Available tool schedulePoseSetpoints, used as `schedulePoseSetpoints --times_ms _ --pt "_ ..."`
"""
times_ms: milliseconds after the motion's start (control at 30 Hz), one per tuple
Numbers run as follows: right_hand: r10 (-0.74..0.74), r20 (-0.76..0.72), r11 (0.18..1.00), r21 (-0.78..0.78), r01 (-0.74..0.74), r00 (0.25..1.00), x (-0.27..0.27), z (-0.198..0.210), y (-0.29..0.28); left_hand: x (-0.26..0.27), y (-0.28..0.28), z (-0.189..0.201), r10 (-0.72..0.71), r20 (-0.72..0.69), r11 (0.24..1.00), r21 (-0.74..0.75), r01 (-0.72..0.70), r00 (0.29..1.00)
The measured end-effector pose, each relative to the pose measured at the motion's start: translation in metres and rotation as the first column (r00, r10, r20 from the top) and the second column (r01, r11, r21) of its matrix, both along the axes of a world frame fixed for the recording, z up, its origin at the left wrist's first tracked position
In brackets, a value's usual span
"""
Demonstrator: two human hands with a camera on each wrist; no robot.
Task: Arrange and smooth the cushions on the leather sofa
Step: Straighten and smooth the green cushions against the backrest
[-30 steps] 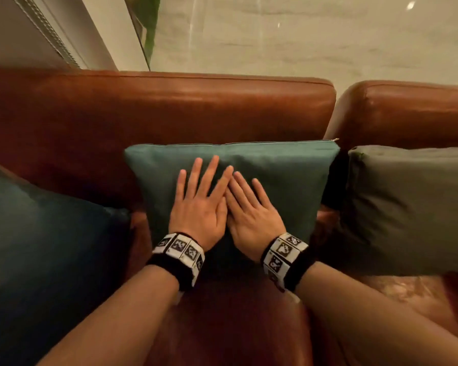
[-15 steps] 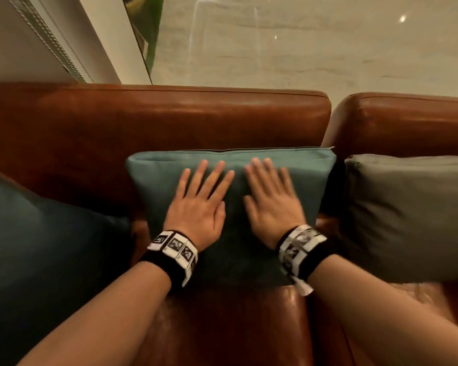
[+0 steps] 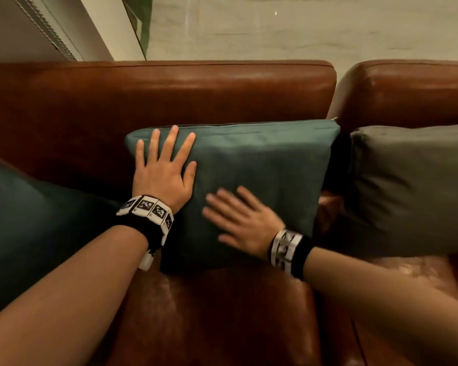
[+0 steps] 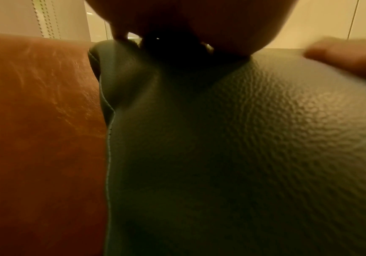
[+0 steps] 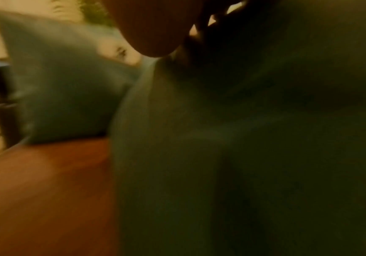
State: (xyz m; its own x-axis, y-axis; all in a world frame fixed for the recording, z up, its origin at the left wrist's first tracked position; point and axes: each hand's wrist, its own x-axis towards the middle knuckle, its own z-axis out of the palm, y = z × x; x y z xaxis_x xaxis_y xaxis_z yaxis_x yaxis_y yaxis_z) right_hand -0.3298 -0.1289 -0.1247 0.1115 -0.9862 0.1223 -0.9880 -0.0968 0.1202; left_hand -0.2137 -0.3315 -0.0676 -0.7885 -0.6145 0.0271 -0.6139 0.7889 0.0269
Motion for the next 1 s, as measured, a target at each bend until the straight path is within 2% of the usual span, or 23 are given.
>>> schedulePoseSetpoints --times_ms 67,133,200,233,300,333,400,467,500,533,600,633,667,733,767,800,833,933,967,1000 --pt "0.175 -0.090 0.981 0.104 -0.165 0.980 0.030 -0.036 0.026 0.000 -0.001 -0.002 0.005 -0.025 1.000 -0.012 -0.005 1.000" --pt "0.211 -0.133 0.971 0.145 -0.192 0.968 0.042 -0.059 0.042 0.001 0.004 -0.003 0.014 -0.090 0.999 -0.039 -0.018 0.996" --pt "0.123 -0.114 0.992 0.036 -0.120 0.986 0.035 -0.062 0.038 0.004 0.022 -0.005 -0.043 -0.168 0.997 -0.071 0.032 0.985" --pt "0.044 -0.091 0.998 -0.047 -0.049 0.995 0.029 -0.059 0.034 0.008 0.035 -0.012 -0.128 -0.173 0.990 -0.087 0.115 0.977" --pt "-0.160 -0.001 0.973 -0.170 0.158 0.987 0.009 -0.046 0.031 0.024 0.060 -0.037 -0.293 -0.106 0.954 -0.104 0.283 0.950" --pt "-0.271 0.063 0.941 -0.193 0.279 0.960 -0.003 -0.041 0.033 0.035 0.065 -0.053 -0.295 -0.073 0.952 -0.110 0.286 0.953" --pt "-0.472 0.189 0.845 -0.182 0.503 0.861 -0.029 -0.034 0.043 0.055 0.061 -0.076 -0.125 -0.075 0.990 -0.069 0.120 0.989" --pt "-0.583 0.214 0.779 -0.127 0.614 0.784 -0.051 -0.028 0.054 0.062 0.060 -0.076 0.115 -0.132 0.993 0.047 -0.109 0.985" --pt "-0.616 0.214 0.757 -0.103 0.645 0.758 -0.056 -0.024 0.057 0.061 0.064 -0.070 0.191 -0.165 0.980 0.094 -0.178 0.968" --pt "-0.643 0.230 0.733 -0.094 0.674 0.731 -0.058 -0.016 0.056 0.056 0.070 -0.060 0.227 -0.212 0.972 0.117 -0.206 0.950" --pt "-0.654 0.313 0.694 -0.115 0.711 0.689 -0.051 0.006 0.042 0.033 0.082 -0.036 0.157 -0.304 0.986 0.103 -0.131 0.940" --pt "-0.601 0.343 0.727 -0.140 0.673 0.721 -0.045 0.020 0.026 0.016 0.084 -0.023 0.079 -0.317 0.995 0.083 -0.055 0.945" --pt "-0.510 0.349 0.798 -0.149 0.584 0.786 -0.040 0.033 0.009 -0.003 0.082 -0.012 -0.002 -0.299 0.998 0.061 0.021 0.954" --pt "-0.309 0.278 0.938 -0.067 0.339 0.909 -0.041 0.050 -0.023 -0.036 0.067 0.001 -0.116 -0.208 0.991 0.038 0.126 0.971" --pt "-0.268 0.213 0.961 -0.005 0.275 0.940 -0.051 0.054 -0.033 -0.046 0.053 0.003 -0.120 -0.155 0.991 0.039 0.127 0.981" --pt "-0.288 0.159 0.958 0.044 0.285 0.944 -0.068 0.057 -0.037 -0.048 0.035 0.002 -0.084 -0.107 0.995 0.036 0.089 0.991" --pt "-0.372 0.141 0.928 0.078 0.365 0.917 -0.088 0.060 -0.036 -0.044 0.015 0.001 -0.023 -0.065 0.999 0.034 0.025 0.998" --pt "-0.644 0.156 0.765 0.108 0.635 0.749 -0.142 0.069 -0.017 -0.018 -0.035 0.006 0.118 0.023 0.993 0.017 -0.118 0.993" --pt "-0.668 0.132 0.744 0.122 0.657 0.732 -0.151 0.075 -0.012 -0.013 -0.042 0.012 0.120 0.054 0.993 0.005 -0.120 0.991" --pt "-0.659 0.106 0.752 0.128 0.647 0.745 -0.156 0.081 -0.012 -0.012 -0.045 0.018 0.108 0.085 0.994 -0.004 -0.108 0.990"
